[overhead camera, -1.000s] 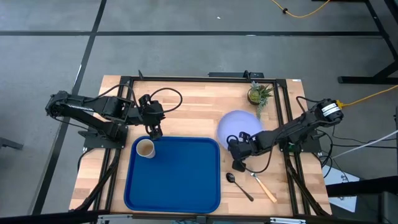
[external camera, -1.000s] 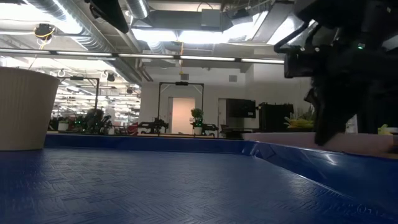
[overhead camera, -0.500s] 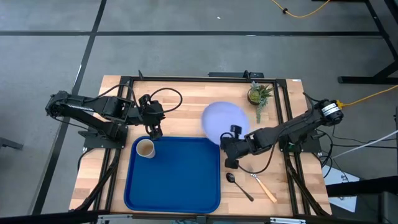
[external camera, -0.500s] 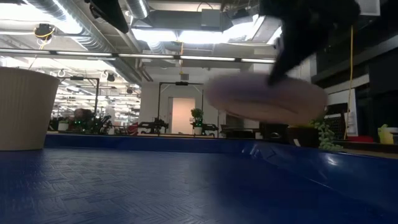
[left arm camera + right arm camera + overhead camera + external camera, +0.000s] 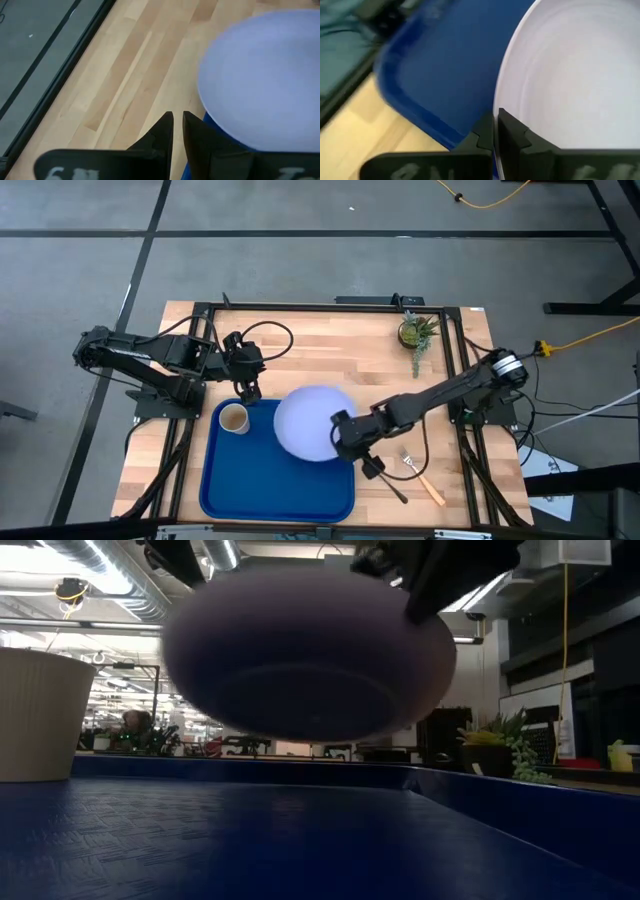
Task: Pick and place plate/cup/fork/spoon on tray
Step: Put the purple plate on the blue serving tray
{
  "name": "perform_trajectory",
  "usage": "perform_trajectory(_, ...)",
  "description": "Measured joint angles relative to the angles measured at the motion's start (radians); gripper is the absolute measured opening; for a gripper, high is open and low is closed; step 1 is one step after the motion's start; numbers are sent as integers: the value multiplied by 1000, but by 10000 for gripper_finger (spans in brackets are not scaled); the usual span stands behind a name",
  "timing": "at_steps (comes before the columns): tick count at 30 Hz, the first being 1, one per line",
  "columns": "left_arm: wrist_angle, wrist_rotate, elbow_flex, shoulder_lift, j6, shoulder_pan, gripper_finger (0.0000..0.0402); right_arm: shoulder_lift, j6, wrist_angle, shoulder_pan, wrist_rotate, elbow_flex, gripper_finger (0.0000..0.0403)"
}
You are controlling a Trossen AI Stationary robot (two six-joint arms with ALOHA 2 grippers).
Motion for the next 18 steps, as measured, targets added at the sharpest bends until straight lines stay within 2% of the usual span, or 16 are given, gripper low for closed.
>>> perform_trajectory(5, 0, 0, 0, 0, 0, 0, 34, 69, -106, -26, -1, -189, 94, 8)
perform_trajectory(11, 0, 0, 0, 0, 0, 0, 34, 113, -258, 8, -7, -231, 155, 8)
perform_trajectory(14, 0, 0, 0, 0, 0, 0, 34, 136, -314, 60, -31, -309, 155, 10)
perform_trajectory(18, 0, 0, 0, 0, 0, 0, 34, 179, -311, 105, -72, -411, 156, 8)
